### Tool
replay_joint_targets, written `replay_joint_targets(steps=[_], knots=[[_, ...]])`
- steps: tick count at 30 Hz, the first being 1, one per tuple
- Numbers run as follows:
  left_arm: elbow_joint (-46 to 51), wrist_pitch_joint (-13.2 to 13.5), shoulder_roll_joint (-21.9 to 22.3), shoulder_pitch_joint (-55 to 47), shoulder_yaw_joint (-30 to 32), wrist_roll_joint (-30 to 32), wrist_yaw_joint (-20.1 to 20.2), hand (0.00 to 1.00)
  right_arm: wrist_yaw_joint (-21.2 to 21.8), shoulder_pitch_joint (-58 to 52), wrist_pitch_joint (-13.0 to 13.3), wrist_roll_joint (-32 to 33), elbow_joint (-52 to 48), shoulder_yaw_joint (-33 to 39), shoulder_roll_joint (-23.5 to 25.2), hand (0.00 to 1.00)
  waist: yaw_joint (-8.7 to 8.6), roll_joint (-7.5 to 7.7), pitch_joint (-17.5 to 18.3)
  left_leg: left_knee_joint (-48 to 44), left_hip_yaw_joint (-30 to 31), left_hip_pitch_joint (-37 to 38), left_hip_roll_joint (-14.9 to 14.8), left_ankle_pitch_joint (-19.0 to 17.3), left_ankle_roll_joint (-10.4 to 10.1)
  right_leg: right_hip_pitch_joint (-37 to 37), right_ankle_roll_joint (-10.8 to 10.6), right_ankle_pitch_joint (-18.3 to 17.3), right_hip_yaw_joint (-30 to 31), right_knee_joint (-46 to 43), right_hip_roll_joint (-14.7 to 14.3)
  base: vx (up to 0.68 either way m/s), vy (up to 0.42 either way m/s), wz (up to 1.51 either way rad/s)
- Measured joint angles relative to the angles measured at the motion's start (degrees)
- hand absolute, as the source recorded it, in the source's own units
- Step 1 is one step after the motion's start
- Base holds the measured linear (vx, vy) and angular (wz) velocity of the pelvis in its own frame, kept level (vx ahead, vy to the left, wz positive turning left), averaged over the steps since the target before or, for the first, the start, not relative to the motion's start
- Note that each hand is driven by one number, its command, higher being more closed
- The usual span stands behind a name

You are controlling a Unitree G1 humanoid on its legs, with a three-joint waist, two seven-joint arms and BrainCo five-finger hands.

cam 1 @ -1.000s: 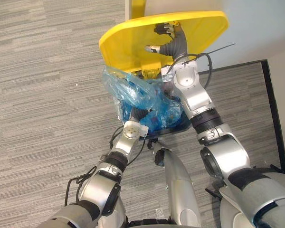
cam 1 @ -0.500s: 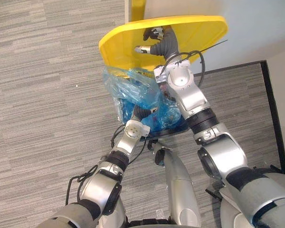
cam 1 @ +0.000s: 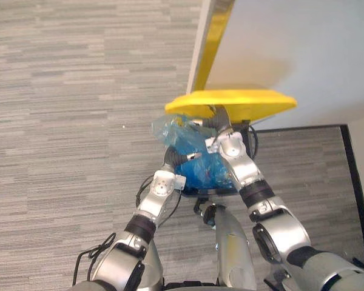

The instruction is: Gather rubbish on tea table into small bin, then transfer packed bag to large trash can.

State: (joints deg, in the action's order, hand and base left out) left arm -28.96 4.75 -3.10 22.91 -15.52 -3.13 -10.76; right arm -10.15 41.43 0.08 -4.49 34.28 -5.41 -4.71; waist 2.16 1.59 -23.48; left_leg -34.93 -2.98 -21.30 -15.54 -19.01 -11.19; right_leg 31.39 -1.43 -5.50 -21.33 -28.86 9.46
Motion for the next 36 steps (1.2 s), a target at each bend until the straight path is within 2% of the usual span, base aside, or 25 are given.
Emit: replay_joint_targets(steps=[2,5,8,12,14,16,17,19,20,22,23,24,25,26,27,28,29,30,31,32,33,35,36], knots=[[1.46,0.08,-2.02,-4.26,1.15,-0.91,1.39,0.00,0.08,-3.59,0.01,-0.01,0.02,2.28,-0.31,0.00,0.22,-0.09,0.60,1.82,1.05,1.53,0.68,0.74,0.52,-1.54,-0.73,-1.86,-0.06,-0.11,0.29,-0.01,-0.043,0.34],[1.52,0.10,-3.19,-9.09,3.76,-1.94,2.30,0.00,0.18,-7.01,0.02,0.00,0.02,3.06,-0.37,0.00,0.62,-0.18,2.02,3.18,1.51,2.22,1.40,1.27,1.27,-1.72,-0.91,-2.21,0.63,-0.19,0.29,0.01,-0.033,0.18],[0.23,0.09,-4.05,-17.54,10.98,-3.88,3.58,0.00,0.91,-13.03,0.04,-0.01,0.00,3.70,-0.35,0.00,1.33,-0.31,2.50,4.03,1.66,5.87,1.41,1.38,1.08,-4.86,-1.49,-3.25,0.45,-1.01,0.47,0.02,0.002,0.04],[-8.18,-0.31,-4.03,-21.19,16.86,-3.92,4.47,0.00,1.63,-16.86,0.03,-0.01,-0.27,5.12,-0.33,0.00,1.49,-0.57,4.33,4.41,1.67,6.77,1.55,1.20,1.37,-5.63,-1.49,-3.53,0.53,-0.93,0.59,0.01,0.007,0.02],[-16.80,-1.57,-3.54,-22.13,20.05,-0.76,4.48,0.00,2.76,-20.83,0.05,-0.08,-2.65,5.07,0.67,0.00,1.54,-0.46,4.39,4.63,1.33,9.71,1.57,1.04,1.60,-8.11,-1.61,-3.71,0.81,-0.77,0.57,0.00,0.029,-0.06],[-19.17,-2.60,-2.78,-22.62,21.09,0.55,4.45,0.00,3.15,-22.65,0.14,-0.10,-3.88,4.99,1.23,0.00,1.55,-0.36,4.47,4.59,0.43,11.23,1.59,0.77,1.90,-8.92,-1.56,-3.67,1.50,-0.76,0.53,-0.01,0.034,-0.20],[-20.53,-2.94,-1.77,-22.87,21.74,0.72,4.44,0.00,3.38,-24.29,0.98,-0.15,-4.41,5.02,2.13,0.00,1.32,-0.36,4.55,4.39,-0.45,12.26,1.63,0.48,1.68,-9.41,-1.64,-3.44,2.28,-0.69,0.43,-0.05,0.063,-0.42],[-21.53,-2.96,-0.79,-22.73,22.46,1.17,4.39,0.00,3.77,-27.04,1.21,-0.15,-4.20,4.64,3.23,0.00,1.35,-0.04,5.07,4.44,-2.39,13.61,1.56,0.07,1.54,-9.41,-2.17,-2.85,3.89,-0.61,0.11,-0.06,0.059,-0.42],[-22.41,-3.02,-0.61,-22.47,22.52,1.85,4.35,0.00,4.19,-29.99,1.43,-0.15,-4.10,4.66,4.10,0.00,0.89,0.10,5.77,4.25,-3.28,13.97,1.58,-0.01,1.42,-9.42,-2.62,-1.99,4.64,-0.05,-0.09,-0.06,0.072,-0.44],[-23.11,-3.10,-0.47,-22.43,23.23,1.94,4.30,0.00,4.68,-35.05,1.61,-0.14,-3.28,4.83,4.88,0.00,0.74,0.31,6.96,5.13,-4.27,14.89,1.68,0.28,1.75,-10.21,-7.91,1.48,5.65,3.60,-0.67,-0.07,0.071,-0.43],[-23.80,-3.19,0.59,-22.39,23.72,2.06,4.25,0.00,4.96,-38.48,1.86,-0.20,-1.33,6.12,5.40,0.00,0.03,-0.52,7.30,8.19,-5.37,15.95,0.41,2.38,1.52,-9.23,-5.18,1.32,6.85,-4.18,-0.44,-0.09,0.011,0.01],[-24.01,-3.14,0.58,-22.52,23.74,2.14,4.12,0.00,5.03,-42.12,1.96,-0.75,3.09,8.93,6.65,0.00,-1.10,1.13,8.41,9.50,-4.81,16.96,1.59,3.37,1.58,-9.18,-2.46,-2.20,10.40,-17.27,0.22,-0.07,-0.031,0.18],[-23.96,-3.12,0.50,-22.60,23.94,2.13,4.09,0.00,5.06,-43.53,1.87,-0.89,5.62,10.37,7.28,0.00,-1.23,1.68,8.92,9.81,-4.63,17.54,2.05,3.41,1.54,-10.32,-2.49,-3.06,11.52,-21.02,0.48,-0.05,-0.065,0.19],[-23.98,-3.17,0.56,-22.57,25.50,2.05,3.90,0.00,5.13,-45.03,1.65,-0.86,9.82,13.33,8.10,0.00,-1.15,3.24,10.80,9.80,-4.93,17.50,2.74,3.33,1.35,-11.49,-2.66,-6.55,13.56,-22.28,0.47,-0.02,-0.115,-0.04],[-24.77,-3.59,0.98,-22.19,26.56,1.94,3.69,0.00,5.20,-44.55,1.64,-1.63,12.07,15.88,8.25,0.00,-1.64,3.36,11.50,9.91,-5.03,17.51,2.41,3.42,0.95,-12.87,-2.90,-6.66,12.50,-19.09,-0.85,-0.04,-0.098,-0.33],[-26.23,-4.32,2.86,-22.16,27.95,1.90,3.61,0.00,4.93,-44.70,1.53,-2.16,14.86,18.96,7.36,0.00,-1.34,0.54,13.69,12.60,-5.14,17.41,-0.05,4.62,1.96,-16.80,-2.79,-7.41,12.53,-9.18,-4.80,-0.04,-0.103,-0.57],[-26.27,-4.43,4.33,-23.06,28.89,1.85,3.54,0.00,4.60,-45.04,1.18,-2.18,16.45,20.56,6.67,0.00,0.09,0.17,15.02,15.01,-7.30,17.71,-0.79,6.50,1.21,-16.85,-1.28,-10.07,12.08,-11.14,-4.29,-0.02,-0.107,-0.44],[-25.86,-4.56,4.85,-21.98,29.74,1.84,3.46,0.00,4.27,-45.49,0.59,-2.22,18.31,22.05,7.12,0.00,-0.43,2.82,15.70,16.51,-7.93,18.71,1.73,8.41,0.14,-20.31,-2.67,-14.34,12.17,-9.83,-2.08,0.00,-0.146,-0.27],[-26.39,-4.76,4.71,-21.50,29.90,1.84,3.36,0.00,4.16,-45.27,0.20,-2.04,19.08,23.32,7.33,0.00,-0.39,3.17,15.68,17.39,-8.18,19.30,2.21,9.11,0.20,-21.98,0.30,-16.04,11.98,-6.13,-2.55,-0.06,-0.105,-0.11],[-27.57,-5.17,5.81,-21.62,30.20,1.82,3.46,0.00,4.01,-45.27,-0.48,-2.34,19.47,24.06,6.81,0.00,-0.43,1.13,16.10,18.88,-8.35,19.47,1.42,10.31,0.29,-22.69,0.71,-13.80,11.06,-3.17,-3.61,-0.09,-0.055,-0.22],[-28.02,-5.18,6.26,-21.78,30.17,1.83,3.43,0.00,3.98,-45.38,-0.55,-2.29,19.76,24.65,6.58,0.00,-0.52,1.15,16.32,19.74,-8.33,19.55,1.41,10.68,0.95,-22.90,1.05,-13.10,11.00,-1.95,-3.95,-0.09,-0.009,-0.19],[-28.64,-5.14,6.50,-22.02,29.95,1.78,3.28,0.00,3.71,-44.52,-1.13,-2.27,22.17,27.37,6.11,0.00,-0.92,0.09,17.27,24.98,-8.13,21.93,2.57,12.76,4.10,-24.06,0.62,-10.91,11.36,2.41,-4.59,-0.09,0.015,-0.10],[-28.66,-5.15,6.49,-22.11,30.04,1.76,3.25,0.00,3.68,-44.37,-1.15,-2.27,22.60,27.66,6.04,0.00,-0.92,-0.06,17.33,25.61,-8.14,22.39,2.72,12.98,4.46,-24.29,0.19,-10.73,11.45,3.09,-4.67,-0.09,0.022,-0.07]])
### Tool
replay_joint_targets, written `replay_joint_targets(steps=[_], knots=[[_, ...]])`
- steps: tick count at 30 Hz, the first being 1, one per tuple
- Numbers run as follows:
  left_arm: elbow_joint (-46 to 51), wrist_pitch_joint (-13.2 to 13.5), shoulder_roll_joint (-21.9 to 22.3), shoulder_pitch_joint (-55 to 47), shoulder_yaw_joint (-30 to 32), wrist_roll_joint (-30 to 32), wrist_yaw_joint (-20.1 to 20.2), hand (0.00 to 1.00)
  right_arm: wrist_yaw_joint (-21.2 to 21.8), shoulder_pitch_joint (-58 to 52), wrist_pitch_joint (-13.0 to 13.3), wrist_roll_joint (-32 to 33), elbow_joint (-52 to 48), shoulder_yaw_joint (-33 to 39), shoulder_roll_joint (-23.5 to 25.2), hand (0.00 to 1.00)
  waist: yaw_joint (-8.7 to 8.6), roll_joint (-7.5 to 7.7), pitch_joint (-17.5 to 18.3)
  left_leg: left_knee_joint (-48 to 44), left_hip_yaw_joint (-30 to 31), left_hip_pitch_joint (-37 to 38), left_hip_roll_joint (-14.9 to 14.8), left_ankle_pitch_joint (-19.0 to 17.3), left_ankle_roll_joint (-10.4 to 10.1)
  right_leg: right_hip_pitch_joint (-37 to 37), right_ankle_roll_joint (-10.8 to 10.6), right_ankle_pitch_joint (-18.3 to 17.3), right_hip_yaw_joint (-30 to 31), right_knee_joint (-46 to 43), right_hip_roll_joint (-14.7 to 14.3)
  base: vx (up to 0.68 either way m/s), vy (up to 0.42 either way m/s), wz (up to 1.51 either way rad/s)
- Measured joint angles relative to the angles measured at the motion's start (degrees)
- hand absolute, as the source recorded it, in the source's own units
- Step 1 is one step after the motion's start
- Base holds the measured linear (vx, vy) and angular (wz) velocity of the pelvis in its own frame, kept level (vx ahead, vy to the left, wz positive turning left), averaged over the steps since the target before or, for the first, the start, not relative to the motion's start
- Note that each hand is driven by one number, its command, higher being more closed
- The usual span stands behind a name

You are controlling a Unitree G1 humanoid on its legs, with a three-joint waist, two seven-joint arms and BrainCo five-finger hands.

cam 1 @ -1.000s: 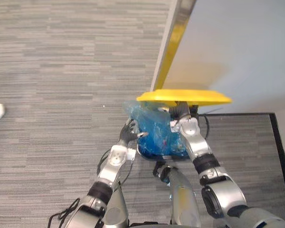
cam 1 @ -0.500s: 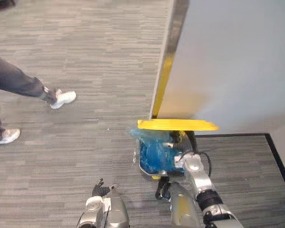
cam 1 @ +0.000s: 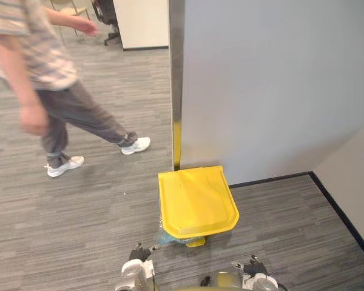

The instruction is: Gather rubbish on tea table into small bin, then transfer packed bag to large trash can.

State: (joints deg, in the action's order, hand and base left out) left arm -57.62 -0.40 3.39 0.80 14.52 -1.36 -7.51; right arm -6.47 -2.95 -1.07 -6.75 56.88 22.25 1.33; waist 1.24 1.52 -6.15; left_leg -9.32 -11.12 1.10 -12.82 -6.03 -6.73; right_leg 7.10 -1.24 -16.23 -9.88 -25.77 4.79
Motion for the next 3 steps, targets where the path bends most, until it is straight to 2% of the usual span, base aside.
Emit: replay_joint_targets(steps=[2,3], knots=[[-0.33,0.04,-0.18,-0.53,0.06,-0.24,-0.08,0.00,-0.23,0.82,-0.60,0.02,1.62,0.17,-1.43,0.00,-0.01,-0.84,0.38,3.41,0.07,1.62,1.02,0.72,0.69,-1.42,-1.53,2.48,1.21,4.32,-0.51,-0.05,0.105,-0.16],[-0.33,0.05,-0.29,-0.60,0.06,-0.34,-0.09,0.00,-0.26,0.84,-0.59,0.02,1.72,0.17,-1.45,0.00,0.00,-0.84,0.39,3.68,0.07,1.74,1.20,0.88,0.86,-1.53,-1.57,2.81,1.43,4.81,-0.50,-0.03,0.105,-0.15]])
